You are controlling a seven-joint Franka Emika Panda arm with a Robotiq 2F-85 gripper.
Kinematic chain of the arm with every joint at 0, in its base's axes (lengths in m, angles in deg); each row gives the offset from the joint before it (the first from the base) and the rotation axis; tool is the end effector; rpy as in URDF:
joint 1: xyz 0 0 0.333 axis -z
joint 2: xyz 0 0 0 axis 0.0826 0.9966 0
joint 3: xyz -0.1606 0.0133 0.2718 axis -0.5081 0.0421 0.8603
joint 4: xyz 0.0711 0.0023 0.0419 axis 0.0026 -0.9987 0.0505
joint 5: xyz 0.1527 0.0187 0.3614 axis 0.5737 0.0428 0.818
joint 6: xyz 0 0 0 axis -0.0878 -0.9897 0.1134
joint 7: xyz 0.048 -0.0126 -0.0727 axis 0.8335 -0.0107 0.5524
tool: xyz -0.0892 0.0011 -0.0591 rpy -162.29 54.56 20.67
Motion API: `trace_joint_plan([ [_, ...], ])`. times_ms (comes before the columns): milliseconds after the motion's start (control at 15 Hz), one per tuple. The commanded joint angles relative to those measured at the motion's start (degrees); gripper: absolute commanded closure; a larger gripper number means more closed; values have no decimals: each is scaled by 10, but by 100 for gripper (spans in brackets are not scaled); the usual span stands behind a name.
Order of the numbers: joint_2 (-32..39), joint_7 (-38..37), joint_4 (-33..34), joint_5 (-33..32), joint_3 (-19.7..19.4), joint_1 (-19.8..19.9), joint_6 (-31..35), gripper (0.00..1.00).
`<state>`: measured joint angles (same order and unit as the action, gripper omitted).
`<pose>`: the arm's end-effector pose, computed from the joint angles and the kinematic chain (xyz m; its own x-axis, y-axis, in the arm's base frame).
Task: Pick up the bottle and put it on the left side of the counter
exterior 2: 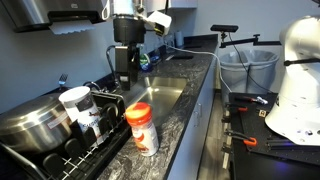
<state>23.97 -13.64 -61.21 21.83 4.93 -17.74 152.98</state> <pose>0.4795 0.2180 0.4472 0.9221 0.3321 0.1988 0.3686 -0.9101 -0.1892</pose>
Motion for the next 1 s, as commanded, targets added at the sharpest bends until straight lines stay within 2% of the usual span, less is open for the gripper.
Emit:
trace_joint_plan([
  [0,-51,1,-37,18,-23,18,-27,0],
  [267,-90,-7,-69,13,-49,36,-50,0],
  [533,-139,-11,-117,18,-72,50,-43,0],
  [733,-165,-24,-148,2,-80,64,-36,0],
  [933,-179,-30,-167,-16,-85,77,-59,0],
])
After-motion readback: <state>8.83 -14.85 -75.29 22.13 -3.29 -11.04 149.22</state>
